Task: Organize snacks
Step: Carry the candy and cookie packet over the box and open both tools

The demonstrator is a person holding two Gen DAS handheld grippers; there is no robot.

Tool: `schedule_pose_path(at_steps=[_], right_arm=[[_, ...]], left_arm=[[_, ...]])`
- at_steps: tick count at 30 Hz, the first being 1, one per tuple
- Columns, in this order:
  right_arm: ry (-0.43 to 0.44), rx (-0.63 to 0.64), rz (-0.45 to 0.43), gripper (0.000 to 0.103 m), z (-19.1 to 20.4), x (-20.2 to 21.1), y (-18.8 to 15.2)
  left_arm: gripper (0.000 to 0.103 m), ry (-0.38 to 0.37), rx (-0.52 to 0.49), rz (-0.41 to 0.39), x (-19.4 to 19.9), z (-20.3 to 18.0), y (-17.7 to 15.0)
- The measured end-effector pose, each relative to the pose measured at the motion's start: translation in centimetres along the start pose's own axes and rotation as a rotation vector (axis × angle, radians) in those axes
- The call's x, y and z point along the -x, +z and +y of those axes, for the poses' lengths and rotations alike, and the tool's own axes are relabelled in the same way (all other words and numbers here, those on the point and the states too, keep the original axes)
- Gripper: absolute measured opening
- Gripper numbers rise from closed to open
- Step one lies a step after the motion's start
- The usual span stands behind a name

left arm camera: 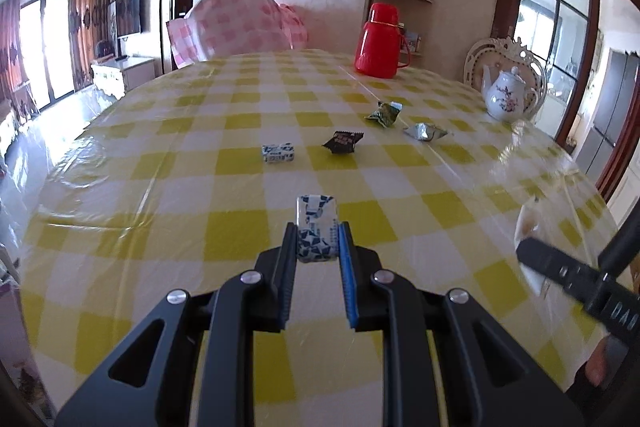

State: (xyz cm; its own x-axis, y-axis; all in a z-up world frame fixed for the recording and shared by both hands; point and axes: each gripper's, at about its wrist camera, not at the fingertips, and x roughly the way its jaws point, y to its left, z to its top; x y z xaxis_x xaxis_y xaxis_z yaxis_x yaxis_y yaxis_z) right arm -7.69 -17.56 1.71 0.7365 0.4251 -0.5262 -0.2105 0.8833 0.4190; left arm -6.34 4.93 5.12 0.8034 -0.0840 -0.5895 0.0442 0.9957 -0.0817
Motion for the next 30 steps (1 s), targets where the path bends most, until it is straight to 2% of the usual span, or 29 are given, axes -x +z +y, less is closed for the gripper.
schedule_pose_path(at_steps=[7,10,21,30], right_arm=[[0.093,0.040,0.033,0.041,3.9,1.0,-2.6],[0.139,0.091,0.060,0.041,6.9,1.1,-3.9],[0.250,0.287,0.147,0.041,16.7,0.9,-8.7],[0.301,0.452,0.219,0.041,24.1,0.2,-12.9]], left_arm=[[0.020,0.033,-0.039,0.015,3.4,2.0,-2.1],[0.020,0.052,-0.042,0.018,5.0,3.5,-3.1],[0.020,0.160,-0.015,0.038,10.8,12.1,-7.1],[0.020,0.211,-0.041,0.081,14.3,19.3,-8.3]])
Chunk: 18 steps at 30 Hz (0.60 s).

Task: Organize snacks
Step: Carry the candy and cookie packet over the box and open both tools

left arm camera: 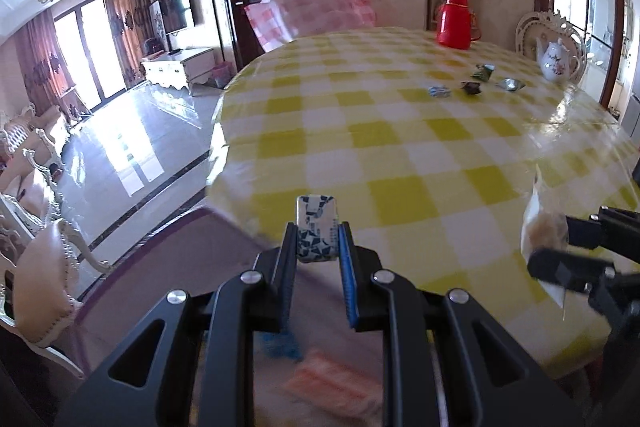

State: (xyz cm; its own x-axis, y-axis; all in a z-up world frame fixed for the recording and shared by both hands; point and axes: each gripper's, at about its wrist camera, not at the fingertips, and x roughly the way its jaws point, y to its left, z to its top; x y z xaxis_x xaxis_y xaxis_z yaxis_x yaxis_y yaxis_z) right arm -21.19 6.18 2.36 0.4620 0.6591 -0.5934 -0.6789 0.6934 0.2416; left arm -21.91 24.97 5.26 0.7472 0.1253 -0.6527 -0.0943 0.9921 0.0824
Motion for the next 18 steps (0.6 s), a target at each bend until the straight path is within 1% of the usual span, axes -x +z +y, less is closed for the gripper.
schedule_pose_path(at_steps=[4,8,13,15,16,17,18], right_arm=[[0.025,0.080,0.049,0.041,3.5,-1.9,-0.4],[0.078,0.183,0.107,0.041,7.7,-3.9,-1.7],[0.134,0.273,0.157,0.042,10.9,-5.4,-3.2],[0.147,0.303,0.159,0.043,11.5,-5.4,-3.7],[0.163,0.312,0.152,0.044,11.7,-5.3,-3.9],[0.179,0.314,0.147,0.045,11.6,-5.1,-3.8],[0.190,0.317,0.140,0.051,11.6,-4.8,-3.8]], left_arm=[[0.020,0.021,-0.002,0.026,0.1,2.3,-0.6],[0.020,0.068,0.027,0.039,0.3,4.9,-1.1],[0.020,0.114,0.063,0.039,1.3,7.4,-1.4],[0.021,0.136,0.071,0.037,1.6,7.9,-1.4],[0.023,0.148,0.079,0.032,1.8,8.1,-1.4],[0.040,0.162,0.093,0.028,1.9,8.3,-1.2],[0.058,0.191,0.118,0.018,2.0,8.6,-1.0]])
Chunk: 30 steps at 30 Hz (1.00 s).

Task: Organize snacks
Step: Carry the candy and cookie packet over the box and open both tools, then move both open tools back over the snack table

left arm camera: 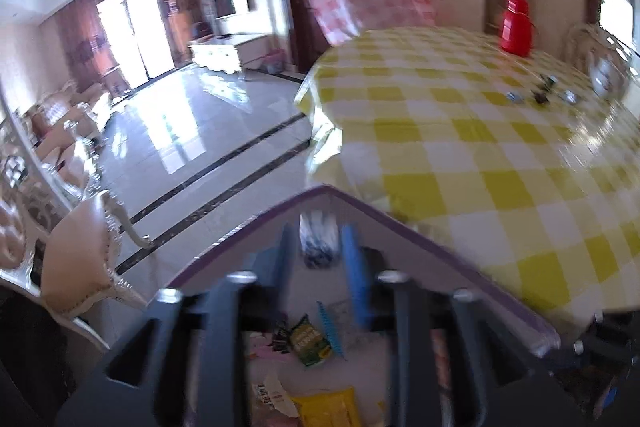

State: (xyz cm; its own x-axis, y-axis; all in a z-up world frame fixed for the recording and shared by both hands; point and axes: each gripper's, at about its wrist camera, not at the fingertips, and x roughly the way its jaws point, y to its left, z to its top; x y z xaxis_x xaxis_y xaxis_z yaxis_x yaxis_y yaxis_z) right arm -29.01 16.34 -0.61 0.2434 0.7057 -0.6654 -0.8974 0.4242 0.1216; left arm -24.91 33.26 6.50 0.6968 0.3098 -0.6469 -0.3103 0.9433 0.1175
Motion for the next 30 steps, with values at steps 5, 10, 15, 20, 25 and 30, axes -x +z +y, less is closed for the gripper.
schedule_pose_path(at_steps=[5,10,15,20,25,30], right_arm=[[-0.073,-0.013,-0.130,0.077,-1.2,3.2,0.2],[-0.185,-0.123,-0.186,0.080,-6.7,6.0,0.1],[-0.314,-0.298,-0.237,0.083,-14.0,10.1,-1.6],[-0.467,-0.489,-0.254,0.086,-21.9,14.4,-4.1],[-0.607,-0.606,-0.239,0.087,-28.7,16.9,-6.1],[-0.702,-0.747,-0.198,0.087,-36.1,18.7,-8.4]], left_arm=[[0.101,0.081,0.092,-0.059,0.9,0.5,0.7],[0.101,-0.021,0.121,-0.095,1.7,-1.2,1.1],[0.101,-0.191,0.106,-0.037,1.3,-6.4,2.7],[0.101,-0.392,-0.036,0.008,0.3,-15.7,6.7],[0.101,-0.502,-0.018,0.060,-3.6,-23.7,11.6],[0.101,-0.539,0.217,0.061,-10.5,-28.3,15.3]])
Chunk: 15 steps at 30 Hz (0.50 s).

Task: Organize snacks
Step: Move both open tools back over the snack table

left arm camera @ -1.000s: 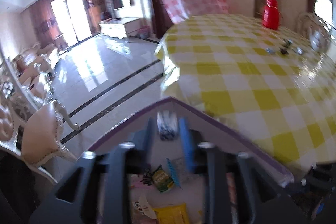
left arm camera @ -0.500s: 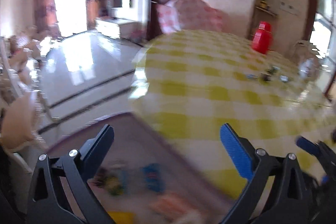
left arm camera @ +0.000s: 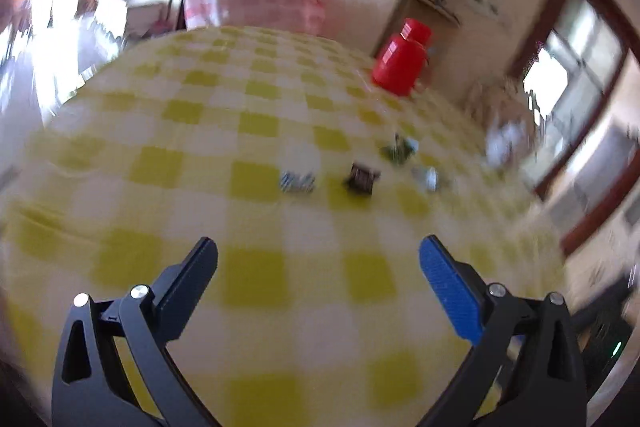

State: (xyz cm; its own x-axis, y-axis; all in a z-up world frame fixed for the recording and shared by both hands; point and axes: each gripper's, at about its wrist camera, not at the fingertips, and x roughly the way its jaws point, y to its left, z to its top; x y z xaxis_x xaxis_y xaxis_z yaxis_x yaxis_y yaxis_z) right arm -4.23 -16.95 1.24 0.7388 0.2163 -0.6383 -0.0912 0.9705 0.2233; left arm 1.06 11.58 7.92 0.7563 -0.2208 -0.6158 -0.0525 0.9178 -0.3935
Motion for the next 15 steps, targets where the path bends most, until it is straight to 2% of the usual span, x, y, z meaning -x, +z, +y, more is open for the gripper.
schedule_pose_path(at_steps=[5,7,10,12,15], right_arm=[[-0.092,-0.072,0.043,0.087,-4.2,-4.5,3.5],[-0.117,-0.066,0.058,0.087,-5.3,-6.3,4.8],[-0.111,-0.092,0.075,0.087,-6.4,-8.7,6.9],[-0.121,-0.083,0.080,0.087,-6.8,-10.2,8.2],[-0.117,-0.068,0.092,0.087,-6.7,-13.3,10.8]], left_arm=[[0.101,0.004,0.289,-0.082,-6.4,0.9,2.1],[0.101,0.004,0.336,-0.100,-8.1,0.8,2.5],[0.101,-0.002,0.339,-0.148,-9.5,0.3,3.0],[0.101,0.010,0.305,-0.195,-10.0,0.0,3.1],[0.101,0.031,0.241,-0.219,-10.2,0.2,3.6]])
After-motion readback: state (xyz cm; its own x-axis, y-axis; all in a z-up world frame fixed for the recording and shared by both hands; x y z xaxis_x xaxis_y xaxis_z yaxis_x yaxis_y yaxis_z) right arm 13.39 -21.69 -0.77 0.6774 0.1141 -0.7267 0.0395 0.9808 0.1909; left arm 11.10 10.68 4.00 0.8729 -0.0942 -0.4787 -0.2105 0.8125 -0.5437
